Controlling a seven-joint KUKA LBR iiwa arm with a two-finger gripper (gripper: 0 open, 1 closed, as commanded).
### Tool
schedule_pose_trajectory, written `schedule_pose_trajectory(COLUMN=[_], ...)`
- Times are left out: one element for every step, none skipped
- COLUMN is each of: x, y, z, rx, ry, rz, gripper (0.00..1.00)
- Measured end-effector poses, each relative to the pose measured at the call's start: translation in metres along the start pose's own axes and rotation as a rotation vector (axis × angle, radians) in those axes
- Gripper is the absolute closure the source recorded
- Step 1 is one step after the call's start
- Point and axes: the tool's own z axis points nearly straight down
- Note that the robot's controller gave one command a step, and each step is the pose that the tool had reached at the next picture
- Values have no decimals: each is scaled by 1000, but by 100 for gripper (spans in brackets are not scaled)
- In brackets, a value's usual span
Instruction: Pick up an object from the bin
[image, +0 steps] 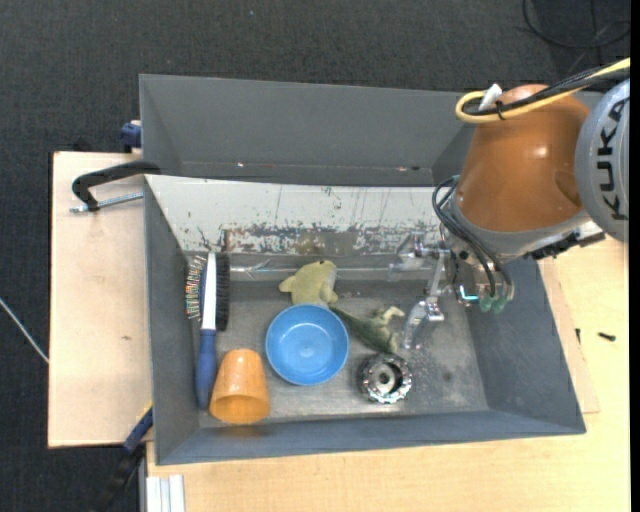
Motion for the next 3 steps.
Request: schedule_pose_trajectory(x=[-2,-2,-4], y=[6,7,15], z=[133,134,42], rx=[2,0,1], ry=[-18,-16,-20], rz=[-80,-81,-120], gripper=[0,100,100])
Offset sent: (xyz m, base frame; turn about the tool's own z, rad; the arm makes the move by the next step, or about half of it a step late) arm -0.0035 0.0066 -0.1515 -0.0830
